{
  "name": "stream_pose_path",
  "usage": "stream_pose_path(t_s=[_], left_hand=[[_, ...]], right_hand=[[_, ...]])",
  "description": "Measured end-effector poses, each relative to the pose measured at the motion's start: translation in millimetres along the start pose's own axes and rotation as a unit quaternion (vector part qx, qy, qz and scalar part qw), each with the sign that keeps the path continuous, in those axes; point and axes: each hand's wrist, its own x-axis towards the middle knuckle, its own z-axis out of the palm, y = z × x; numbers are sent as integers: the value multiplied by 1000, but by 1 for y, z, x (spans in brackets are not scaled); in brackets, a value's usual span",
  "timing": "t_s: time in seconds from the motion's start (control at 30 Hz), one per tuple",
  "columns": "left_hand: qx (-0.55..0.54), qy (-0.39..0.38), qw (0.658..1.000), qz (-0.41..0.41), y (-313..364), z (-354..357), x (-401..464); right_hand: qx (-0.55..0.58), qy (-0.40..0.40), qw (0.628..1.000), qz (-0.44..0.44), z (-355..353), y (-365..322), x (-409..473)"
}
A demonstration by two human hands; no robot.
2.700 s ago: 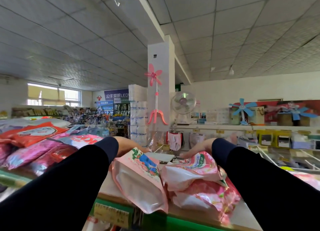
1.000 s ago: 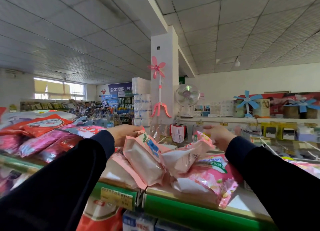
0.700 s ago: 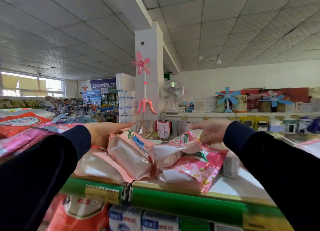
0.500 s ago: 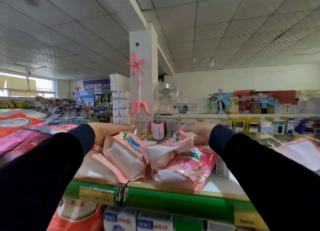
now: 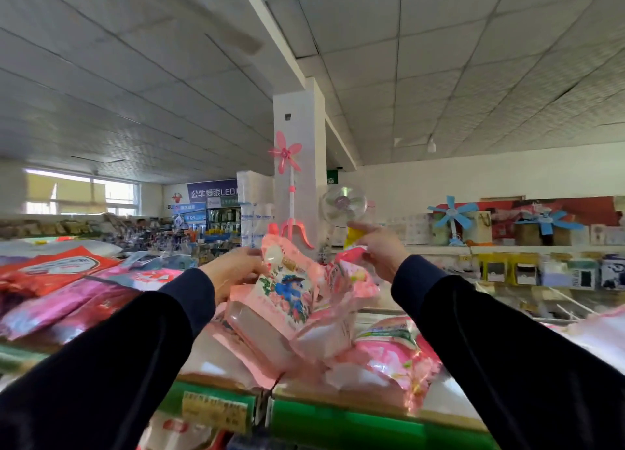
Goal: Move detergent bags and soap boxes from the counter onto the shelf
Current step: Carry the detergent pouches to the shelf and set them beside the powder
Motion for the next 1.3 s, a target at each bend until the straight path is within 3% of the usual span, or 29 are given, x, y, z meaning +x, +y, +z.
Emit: stream_pose_path(t_s=[0.13,0.23,0.4,0.57,0.77,0.93,1.03,1.2,1.3], left_hand=[[-79,87,985,126,19,-8,-15],[-120,115,970,178,11,-12,-30],[-136,62,982,112,-17,5,-47],[-59,90,989,99,17,26,-39],[-112,91,985,97,18,25,-31],[-126,65,986,91,3,26,-36],[-96,96,987,91,-12,42,-40],[-165,98,978,76,-18,66,-47],[-234,141,959,71,-27,73,-52]], right_hand=[[95,-36,988,-116,20,-60,5],[128,-88,977,-148,15,-73,-2],[145,-102,981,-80,-27,-44,-16],[206,-84,972,-82,-44,-38,-27],[-15,-63,998,19,-26,-24,-46],[-16,-52,996,72,-6,7,-64],[-3,-38,995,96,5,13,-71],[17,-16,990,138,4,10,-75],[50,21,992,110,4,14,-75]])
